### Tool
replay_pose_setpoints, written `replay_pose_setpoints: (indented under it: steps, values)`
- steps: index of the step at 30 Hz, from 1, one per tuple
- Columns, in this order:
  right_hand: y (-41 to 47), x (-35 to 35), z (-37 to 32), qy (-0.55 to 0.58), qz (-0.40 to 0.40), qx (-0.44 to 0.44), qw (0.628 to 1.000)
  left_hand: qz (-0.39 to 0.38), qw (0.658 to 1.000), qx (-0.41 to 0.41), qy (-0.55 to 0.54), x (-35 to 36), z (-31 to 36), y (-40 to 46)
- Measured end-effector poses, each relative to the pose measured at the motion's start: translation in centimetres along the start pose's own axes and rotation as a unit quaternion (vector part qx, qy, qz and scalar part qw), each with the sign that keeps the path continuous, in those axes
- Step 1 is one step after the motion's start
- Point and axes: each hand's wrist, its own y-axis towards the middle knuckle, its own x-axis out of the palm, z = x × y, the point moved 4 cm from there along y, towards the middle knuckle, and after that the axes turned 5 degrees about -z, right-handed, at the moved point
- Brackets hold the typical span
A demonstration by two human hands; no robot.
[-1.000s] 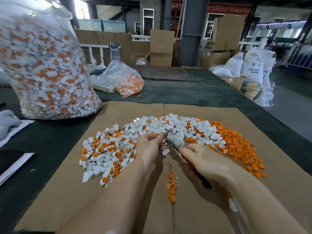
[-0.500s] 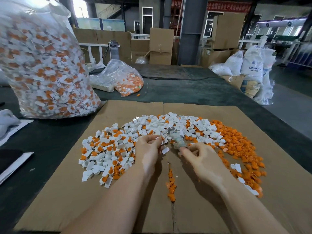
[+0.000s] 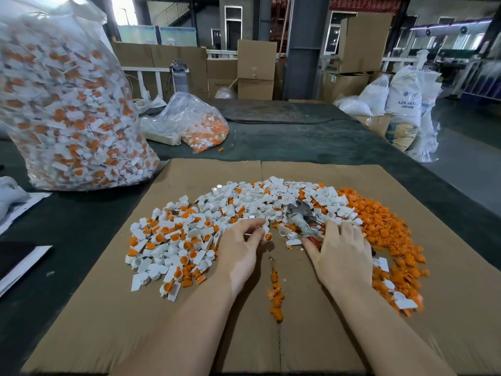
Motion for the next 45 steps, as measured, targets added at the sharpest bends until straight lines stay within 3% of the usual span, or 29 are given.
replay_pose_setpoints:
  steps: [4, 6, 9, 12, 16, 25, 29, 34, 37, 39, 45]
  values:
    - [-0.5, 0.4, 0.1, -0.046, -0.025, 0.015, 0.999, -0.005, 1.0, 0.005, -0.002, 0.1, -0.1, -0.1]
    - [-0.7, -0.2, -0.3, -0.03, 0.005, 0.002, 1.0, -0.008, 1.0, 0.009, 0.003, 0.1, -0.1, -0.1]
    - [-1.2, -1.2, -2.0, 0.12, 0.097, -0.096, 0.983, -0.011, 1.0, 0.018, 0.014, 0.1, 0.1, -0.2]
    - [-2.0, -1.6, -3.9, 0.239, 0.112, -0.187, 0.946, -0.009, 0.999, 0.026, 0.023, 0.0, 0.4, -0.3]
    - [-2.4, -1.4, -4.6, 0.293, 0.113, -0.234, 0.92, -0.011, 0.998, 0.027, 0.054, 0.0, 0.4, -0.2]
    - [-2.3, -1.0, -4.6, 0.279, 0.107, -0.222, 0.928, -0.012, 0.998, 0.026, 0.056, 0.1, 0.5, -0.4]
    - [-2.2, -1.0, -3.9, 0.266, 0.144, -0.164, 0.939, 0.01, 0.995, 0.041, 0.085, 0.2, 0.9, -0.4]
    - [-2.1, -0.8, -3.4, 0.213, 0.159, -0.085, 0.96, 0.089, 0.986, 0.088, 0.114, -1.7, 2.1, -0.4]
    - [-2.0, -0.6, -3.3, 0.181, 0.152, -0.04, 0.971, 0.16, 0.961, 0.108, 0.199, -5.0, 2.9, 0.8]
    - [-1.9, -0.2, -3.4, 0.161, 0.135, -0.024, 0.977, 0.18, 0.943, 0.08, 0.267, -7.0, 2.6, 1.7]
    - [-2.0, -0.4, -3.6, 0.124, 0.133, -0.018, 0.983, 0.138, 0.91, -0.038, 0.388, -9.4, 0.6, 2.7]
